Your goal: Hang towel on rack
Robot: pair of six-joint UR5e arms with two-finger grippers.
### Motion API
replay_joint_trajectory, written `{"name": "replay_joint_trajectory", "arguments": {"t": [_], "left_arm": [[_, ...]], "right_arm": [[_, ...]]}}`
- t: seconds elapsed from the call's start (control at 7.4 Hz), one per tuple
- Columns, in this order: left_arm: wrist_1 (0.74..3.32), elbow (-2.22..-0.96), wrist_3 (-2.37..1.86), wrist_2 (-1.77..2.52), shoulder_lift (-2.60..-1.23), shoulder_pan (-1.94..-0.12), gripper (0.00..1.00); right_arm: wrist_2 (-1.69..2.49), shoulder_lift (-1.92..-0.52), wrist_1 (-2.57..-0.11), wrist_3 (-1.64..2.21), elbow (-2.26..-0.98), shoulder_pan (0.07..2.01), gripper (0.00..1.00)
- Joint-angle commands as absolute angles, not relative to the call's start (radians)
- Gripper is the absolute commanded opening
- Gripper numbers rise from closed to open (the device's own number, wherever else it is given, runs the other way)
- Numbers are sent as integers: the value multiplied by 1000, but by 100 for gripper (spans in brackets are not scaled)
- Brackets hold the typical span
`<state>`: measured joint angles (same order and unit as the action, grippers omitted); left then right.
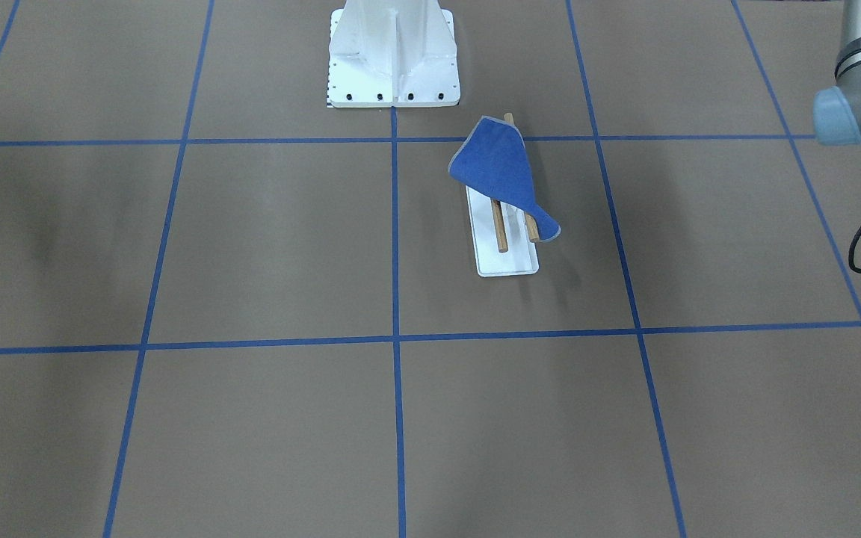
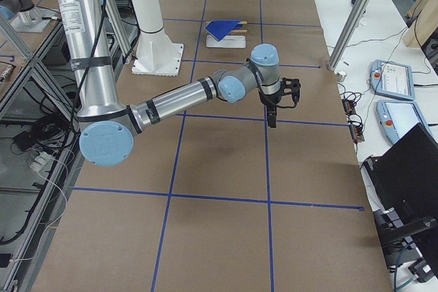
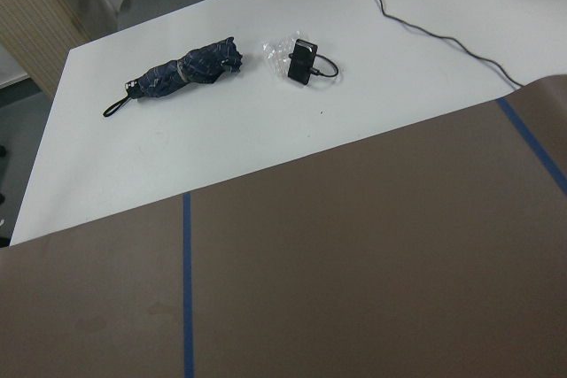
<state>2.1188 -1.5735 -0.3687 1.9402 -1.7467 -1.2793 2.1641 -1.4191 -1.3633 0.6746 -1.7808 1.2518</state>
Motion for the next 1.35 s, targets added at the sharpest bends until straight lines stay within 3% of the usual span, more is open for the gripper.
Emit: {"name": "replay_joint_trajectory", "arguments": {"t": [0.0,0.41,1.22], "left_arm": [[1885,-1566,-296,2231,-1761,-1369,98],[1702,-1572,-169,2381,-1756,-1440,98],[1686,-1634,-172,2375,-1670,-1437,98]], "right_arm": [[2213,-1420,-1367,528,-1705,1328,100],[2330,-1419,-1371,324,-1570,1426,100],[2345,-1413,-1371,318,-1560,1431,100]]}}
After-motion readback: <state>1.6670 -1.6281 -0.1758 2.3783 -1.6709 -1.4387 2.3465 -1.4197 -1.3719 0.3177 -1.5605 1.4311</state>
